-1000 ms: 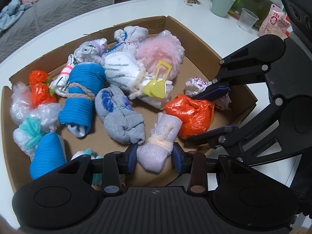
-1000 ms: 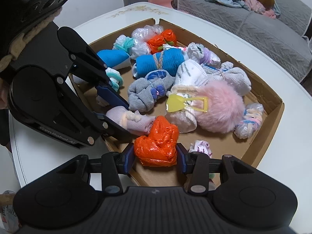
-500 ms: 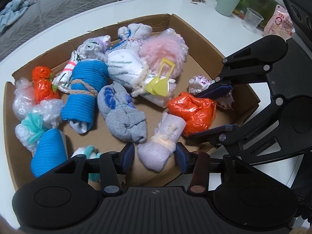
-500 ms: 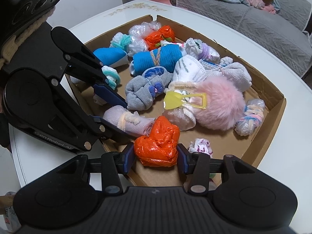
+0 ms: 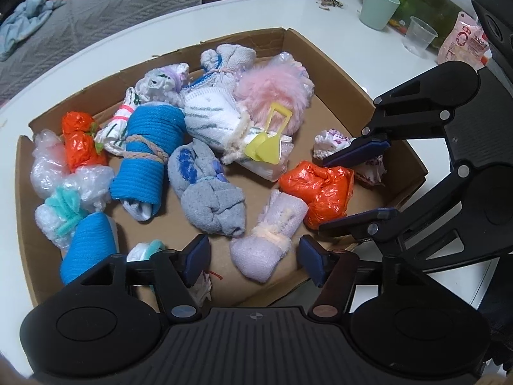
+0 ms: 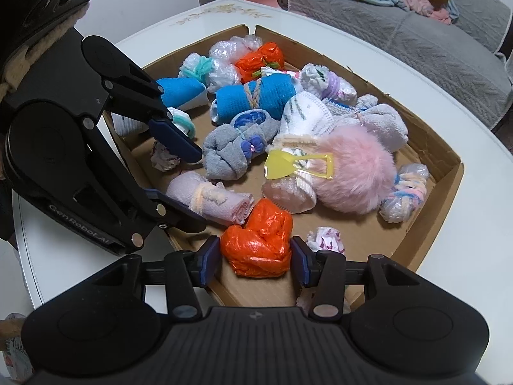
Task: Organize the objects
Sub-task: 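Open both tools to release the bundles in the box, then lift both open tools up and away from the box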
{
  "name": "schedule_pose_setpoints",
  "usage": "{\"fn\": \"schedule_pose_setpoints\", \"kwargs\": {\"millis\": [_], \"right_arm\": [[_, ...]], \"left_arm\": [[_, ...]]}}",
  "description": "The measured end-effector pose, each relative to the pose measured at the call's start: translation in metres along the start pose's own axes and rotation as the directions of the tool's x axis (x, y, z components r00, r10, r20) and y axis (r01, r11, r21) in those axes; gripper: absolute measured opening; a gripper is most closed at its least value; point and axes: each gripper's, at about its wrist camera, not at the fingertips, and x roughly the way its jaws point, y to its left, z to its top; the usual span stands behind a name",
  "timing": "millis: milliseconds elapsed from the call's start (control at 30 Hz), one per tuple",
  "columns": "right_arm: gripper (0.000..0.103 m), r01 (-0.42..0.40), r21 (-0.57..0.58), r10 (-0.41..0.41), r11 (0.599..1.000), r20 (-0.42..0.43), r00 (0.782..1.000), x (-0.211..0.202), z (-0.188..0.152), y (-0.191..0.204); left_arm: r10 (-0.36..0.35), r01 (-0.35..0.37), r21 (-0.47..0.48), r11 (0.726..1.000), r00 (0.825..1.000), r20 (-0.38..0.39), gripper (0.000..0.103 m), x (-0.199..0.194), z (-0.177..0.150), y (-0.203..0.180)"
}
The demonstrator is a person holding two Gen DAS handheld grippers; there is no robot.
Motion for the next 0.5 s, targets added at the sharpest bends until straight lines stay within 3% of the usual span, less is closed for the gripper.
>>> {"fn": "schedule_pose_setpoints", "kwargs": {"millis": [133, 333, 400, 433, 467, 500], "right_arm": [[0.046, 0.009, -0.009, -0.009, 1.000, -0.003, 1.000, -0.004, -0.001, 0.002], [0.052, 0.062, 0.007, -0.062, 0.998, 0.008, 0.998, -0.022, -0.002, 0.009], [0.062, 0.067, 0.039, -0.068, 0.997, 0.019, 0.997, -0.030, -0.003, 0.012], [0.077, 0.068, 0.055, -0.069, 0.996, 0.022, 0.997, -0.033, -0.004, 0.014], [0.086, 0.066, 0.061, -0.068, 0.996, 0.025, 0.997, -0.037, -0.005, 0.017], [0.086, 0.068, 0.061, -0.070, 0.996, 0.029, 0.997, -0.040, -0.006, 0.021]], "left_arm": [[0.008, -0.008, -0.006, 1.000, 1.000, 0.001, 0.074, -0.010, -0.001, 0.002], [0.014, -0.013, -0.058, 0.998, 1.000, 0.018, 0.086, -0.039, -0.007, -0.002], [0.019, -0.017, -0.084, 0.996, 1.000, 0.025, 0.089, -0.049, -0.010, -0.004], [0.012, -0.010, -0.106, 0.994, 1.000, 0.027, 0.090, -0.054, -0.012, -0.005], [0.002, 0.002, -0.126, 0.992, 1.000, 0.030, 0.091, -0.059, -0.014, -0.006], [-0.004, 0.009, -0.145, 0.989, 0.999, 0.037, 0.094, -0.065, -0.017, -0.007]]}}
